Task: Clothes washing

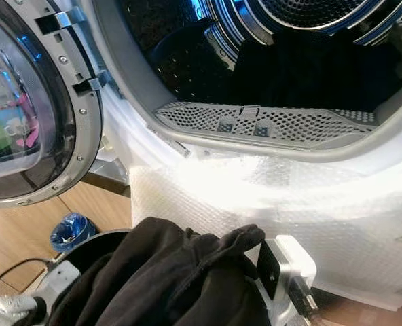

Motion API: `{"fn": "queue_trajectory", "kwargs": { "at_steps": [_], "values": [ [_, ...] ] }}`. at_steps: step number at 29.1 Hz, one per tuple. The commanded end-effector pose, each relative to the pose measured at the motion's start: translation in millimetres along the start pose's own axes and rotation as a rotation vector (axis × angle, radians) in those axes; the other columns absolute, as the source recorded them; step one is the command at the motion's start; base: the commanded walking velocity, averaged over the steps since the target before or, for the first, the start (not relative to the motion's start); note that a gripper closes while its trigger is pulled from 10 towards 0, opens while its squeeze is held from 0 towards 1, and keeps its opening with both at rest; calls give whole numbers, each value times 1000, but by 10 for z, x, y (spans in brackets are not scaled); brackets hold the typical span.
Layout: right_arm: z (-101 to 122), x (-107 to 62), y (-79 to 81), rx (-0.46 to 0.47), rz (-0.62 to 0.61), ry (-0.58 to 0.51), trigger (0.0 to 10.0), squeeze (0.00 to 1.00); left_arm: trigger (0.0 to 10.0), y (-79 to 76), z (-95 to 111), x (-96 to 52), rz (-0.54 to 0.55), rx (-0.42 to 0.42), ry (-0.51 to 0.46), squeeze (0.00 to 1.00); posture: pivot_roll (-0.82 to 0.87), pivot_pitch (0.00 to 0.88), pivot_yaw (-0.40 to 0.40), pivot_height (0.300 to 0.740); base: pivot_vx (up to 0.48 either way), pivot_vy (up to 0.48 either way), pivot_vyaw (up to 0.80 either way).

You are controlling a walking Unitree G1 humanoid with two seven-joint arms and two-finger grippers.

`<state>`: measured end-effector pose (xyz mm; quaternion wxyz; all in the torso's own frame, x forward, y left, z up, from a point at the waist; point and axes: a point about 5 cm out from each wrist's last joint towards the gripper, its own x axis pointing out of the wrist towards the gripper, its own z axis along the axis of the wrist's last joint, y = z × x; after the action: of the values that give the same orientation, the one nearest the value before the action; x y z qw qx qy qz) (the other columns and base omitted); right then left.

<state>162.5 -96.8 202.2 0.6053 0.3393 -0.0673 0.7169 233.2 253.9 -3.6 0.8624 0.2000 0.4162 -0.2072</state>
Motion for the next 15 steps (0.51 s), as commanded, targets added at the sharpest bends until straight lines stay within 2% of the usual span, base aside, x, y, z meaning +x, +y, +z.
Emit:
{"fn": "queue_trajectory", "kwargs": {
  "at_steps": [1, 5, 7, 10, 11, 13, 15],
  "values": [
    [131, 171, 94, -36, 94, -9, 0, 0, 10000, 0, -179, 49, 32, 73, 77, 0, -58, 23, 236, 740, 0, 0, 0],
    [289, 352, 77, -80, 168, 14, 0, 0, 10000, -174, -374, 128, -6, 70, 142, 0, -83, 14, 245, 740, 0, 0, 0],
    [452, 486, -19, -120, 203, 12, 0, 0, 10000, -277, -461, 165, -26, 70, 167, 0, -88, 0, 240, 740, 0, 0, 0],
    [493, 517, -46, -130, 204, 7, 0, 0, 10000, -297, -477, 173, -29, 72, 171, 0, -88, 0, 240, 740, 0, 0, 0],
    [565, 568, -106, -153, 199, -1, 0, 0, 10000, -316, -498, 184, -27, 66, 175, 0, -88, 0, 236, 740, 0, 0, 0],
    [882, 816, -294, -267, 183, -55, 0, 0, 10000, -365, -552, 223, -18, 55, 185, 0, -84, 0, 220, 740, 0, 0, 0],
    [955, 879, -351, -285, 165, -80, 0, 0, 10000, -373, -557, 226, -18, 51, 186, 0, -88, 0, 220, 740, 0, 0, 0]
  ]
}}
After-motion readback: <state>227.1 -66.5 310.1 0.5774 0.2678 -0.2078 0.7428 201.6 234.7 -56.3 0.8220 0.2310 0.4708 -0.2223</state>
